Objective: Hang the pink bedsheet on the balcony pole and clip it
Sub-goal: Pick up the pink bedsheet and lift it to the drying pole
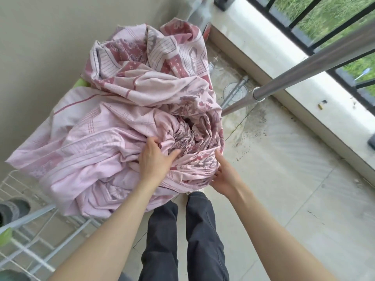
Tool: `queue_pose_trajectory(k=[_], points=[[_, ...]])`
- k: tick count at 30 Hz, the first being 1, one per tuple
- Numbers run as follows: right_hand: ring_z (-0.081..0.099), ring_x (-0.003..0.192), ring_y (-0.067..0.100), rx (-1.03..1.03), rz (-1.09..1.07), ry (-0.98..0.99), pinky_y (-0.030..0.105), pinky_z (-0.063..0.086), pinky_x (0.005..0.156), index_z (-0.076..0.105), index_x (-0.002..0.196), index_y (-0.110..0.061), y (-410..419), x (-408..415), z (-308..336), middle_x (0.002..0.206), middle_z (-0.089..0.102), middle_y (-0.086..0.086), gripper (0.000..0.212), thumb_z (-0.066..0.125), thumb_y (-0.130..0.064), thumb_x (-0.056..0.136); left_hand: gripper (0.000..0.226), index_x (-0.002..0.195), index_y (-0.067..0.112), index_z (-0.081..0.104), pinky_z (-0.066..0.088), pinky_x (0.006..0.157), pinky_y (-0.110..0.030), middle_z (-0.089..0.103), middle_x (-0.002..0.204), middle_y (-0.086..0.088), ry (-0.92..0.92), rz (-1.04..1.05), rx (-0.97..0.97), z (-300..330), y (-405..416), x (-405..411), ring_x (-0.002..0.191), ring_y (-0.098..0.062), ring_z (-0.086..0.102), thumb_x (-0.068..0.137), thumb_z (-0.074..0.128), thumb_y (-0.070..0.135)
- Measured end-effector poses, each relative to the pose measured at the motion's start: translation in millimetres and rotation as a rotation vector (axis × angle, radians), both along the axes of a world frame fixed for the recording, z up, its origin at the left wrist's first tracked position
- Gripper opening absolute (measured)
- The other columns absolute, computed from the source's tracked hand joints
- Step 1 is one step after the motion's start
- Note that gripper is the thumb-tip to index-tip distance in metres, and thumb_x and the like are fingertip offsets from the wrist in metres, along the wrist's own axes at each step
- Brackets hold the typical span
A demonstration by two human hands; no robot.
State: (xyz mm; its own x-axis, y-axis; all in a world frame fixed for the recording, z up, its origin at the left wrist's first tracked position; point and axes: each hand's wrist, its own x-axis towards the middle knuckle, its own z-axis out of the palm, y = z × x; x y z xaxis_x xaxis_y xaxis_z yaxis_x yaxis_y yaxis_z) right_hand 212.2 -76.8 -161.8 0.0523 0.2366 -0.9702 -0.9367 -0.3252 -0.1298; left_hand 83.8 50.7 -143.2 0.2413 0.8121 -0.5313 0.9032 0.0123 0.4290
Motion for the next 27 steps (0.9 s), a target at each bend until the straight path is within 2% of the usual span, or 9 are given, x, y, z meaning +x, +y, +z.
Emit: queue_pose_trajectory(k=[3,7,10,13,16,19,21,24,27], points=[[0.058,0.115,0.030,0.063,-0.068,0.046,0.044,0.044,0.100,0.057,0.122,-0.001,6.5,-0.3,11.3,0.121,0.063,0.017,0.049,0.058,-0.036,0.088,0.051,0.104,0.001,0.057,0.038,0.093,-0.039,0.057,0.112,-0.015,-0.001,0.244,-0.058,-6.0,10.6,-0.5,0.111,-0.030,0.049,0.076,0.068,0.042],[0.057,0.117,0.029,0.098,-0.146,0.060,0.045,0.041,0.104,0.057,0.123,0.000,6.6,-1.5,21.7,0.124,0.062,0.017,0.045,0.061,-0.025,0.086,0.027,0.074,0.001,0.057,0.036,0.073,-0.038,0.062,0.088,-0.024,-0.059,0.142,0.027,0.1,18.0,-3.7,0.085,-0.034,0.055,0.091,0.052,0.021],[0.056,0.119,0.033,0.263,-0.220,0.139,0.048,0.042,0.103,0.057,0.124,0.001,8.0,-4.8,36.1,0.127,0.058,0.020,0.060,0.072,-0.025,0.072,0.021,0.085,0.006,0.056,0.030,0.066,-0.026,0.055,0.081,-0.008,-0.329,0.183,0.087,19.5,21.8,0.5,0.076,-0.019,0.047,0.096,0.044,0.020],[0.060,0.109,0.039,0.329,-0.282,0.219,0.055,0.048,0.090,0.064,0.114,0.005,14.9,-8.6,43.9,0.122,0.060,0.025,0.073,0.087,-0.026,0.052,0.022,0.079,0.022,0.055,0.034,0.068,-0.028,0.048,0.071,0.005,-0.629,0.591,-0.177,29.0,29.4,5.1,0.067,-0.010,0.043,0.096,0.044,0.031],[0.057,0.111,0.040,0.244,-0.282,0.237,0.055,0.043,0.093,0.058,0.120,0.004,29.5,-10.4,50.9,0.121,0.060,0.027,0.067,0.070,-0.040,0.071,0.013,0.088,0.020,0.058,0.042,0.081,-0.032,0.056,0.083,0.005,-0.596,0.787,-0.208,24.7,29.8,6.5,0.083,-0.012,0.052,0.091,0.054,0.031],[0.060,0.109,0.035,0.186,-0.184,0.128,0.048,0.046,0.092,0.060,0.118,0.000,44.5,-9.1,55.7,0.115,0.065,0.022,0.055,0.057,-0.044,0.085,0.042,0.103,0.001,0.058,0.049,0.086,-0.036,0.066,0.092,-0.004,-0.577,1.049,-0.268,14.3,29.2,3.4,0.091,-0.020,0.063,0.075,0.074,0.029],[0.060,0.110,0.033,0.163,-0.123,0.036,0.045,0.047,0.095,0.058,0.122,-0.001,50.1,-10.1,57.6,0.118,0.064,0.020,0.050,0.057,-0.038,0.088,0.053,0.108,0.003,0.058,0.052,0.087,-0.046,0.069,0.104,-0.013,-0.631,1.208,-0.486,7.4,31.6,-1.1,0.094,-0.027,0.067,0.068,0.080,0.029],[0.059,0.112,0.033,0.144,-0.086,0.031,0.044,0.049,0.091,0.054,0.127,0.000,48.9,-11.1,63.5,0.124,0.060,0.020,0.049,0.056,-0.030,0.089,0.064,0.119,0.003,0.054,0.049,0.094,-0.047,0.066,0.114,-0.017,-0.658,1.067,-0.808,16.7,34.0,1.1,0.101,-0.030,0.065,0.072,0.071,0.043],[0.063,0.105,0.033,0.206,-0.049,0.074,0.044,0.054,0.086,0.058,0.123,-0.003,43.0,-11.6,79.2,0.121,0.062,0.021,0.051,0.052,-0.039,0.088,0.078,0.129,0.014,0.051,0.040,0.104,-0.041,0.058,0.130,-0.008,-0.606,0.602,-0.801,48.2,32.7,9.0,0.116,-0.021,0.056,0.069,0.064,0.062]])
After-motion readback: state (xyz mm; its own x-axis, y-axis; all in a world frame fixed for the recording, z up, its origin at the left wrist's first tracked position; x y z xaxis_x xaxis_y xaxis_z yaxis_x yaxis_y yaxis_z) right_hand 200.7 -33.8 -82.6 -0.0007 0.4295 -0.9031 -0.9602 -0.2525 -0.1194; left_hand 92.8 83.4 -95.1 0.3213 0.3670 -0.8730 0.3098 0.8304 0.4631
